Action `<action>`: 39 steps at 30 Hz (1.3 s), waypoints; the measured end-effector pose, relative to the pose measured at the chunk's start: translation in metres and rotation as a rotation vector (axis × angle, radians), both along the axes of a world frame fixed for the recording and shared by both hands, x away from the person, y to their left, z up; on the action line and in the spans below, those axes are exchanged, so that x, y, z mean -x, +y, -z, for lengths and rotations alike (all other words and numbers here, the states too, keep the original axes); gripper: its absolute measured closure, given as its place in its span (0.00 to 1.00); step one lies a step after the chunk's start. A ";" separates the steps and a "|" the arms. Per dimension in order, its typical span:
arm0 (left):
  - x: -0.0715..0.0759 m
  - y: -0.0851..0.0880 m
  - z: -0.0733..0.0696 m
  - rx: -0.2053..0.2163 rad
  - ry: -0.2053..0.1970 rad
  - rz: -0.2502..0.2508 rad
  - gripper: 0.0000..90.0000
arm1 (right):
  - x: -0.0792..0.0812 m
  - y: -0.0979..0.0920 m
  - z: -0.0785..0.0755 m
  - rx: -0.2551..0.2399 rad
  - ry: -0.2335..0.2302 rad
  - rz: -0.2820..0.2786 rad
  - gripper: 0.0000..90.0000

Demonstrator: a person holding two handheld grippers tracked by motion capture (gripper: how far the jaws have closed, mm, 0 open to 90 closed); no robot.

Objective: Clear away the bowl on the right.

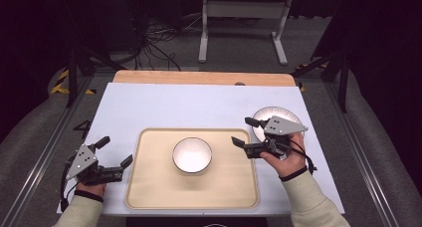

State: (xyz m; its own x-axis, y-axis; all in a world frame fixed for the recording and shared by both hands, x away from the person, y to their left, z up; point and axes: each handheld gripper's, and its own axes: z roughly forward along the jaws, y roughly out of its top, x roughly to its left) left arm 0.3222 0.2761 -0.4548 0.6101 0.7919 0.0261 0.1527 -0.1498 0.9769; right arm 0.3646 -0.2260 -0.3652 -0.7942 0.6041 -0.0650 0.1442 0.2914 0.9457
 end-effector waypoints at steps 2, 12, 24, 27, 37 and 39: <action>0.000 0.000 0.000 0.000 0.001 -0.002 0.00 | 0.001 -0.005 0.000 -0.003 -0.001 0.012 0.23; 0.000 0.000 0.000 0.001 0.001 -0.002 0.00 | 0.004 -0.024 0.005 -0.027 -0.027 0.066 0.27; 0.000 0.000 0.000 0.001 0.001 -0.001 0.00 | 0.012 -0.046 0.021 -0.109 -0.067 0.162 0.26; 0.000 0.000 0.000 0.001 0.001 0.000 0.00 | 0.016 -0.048 0.026 -0.107 -0.080 0.170 0.24; 0.000 0.001 0.000 0.001 0.001 0.003 0.00 | 0.022 -0.056 0.048 -0.124 -0.097 0.231 0.18; 0.000 0.001 0.000 0.000 0.001 0.003 0.00 | 0.022 -0.057 0.050 -0.125 -0.100 0.234 0.17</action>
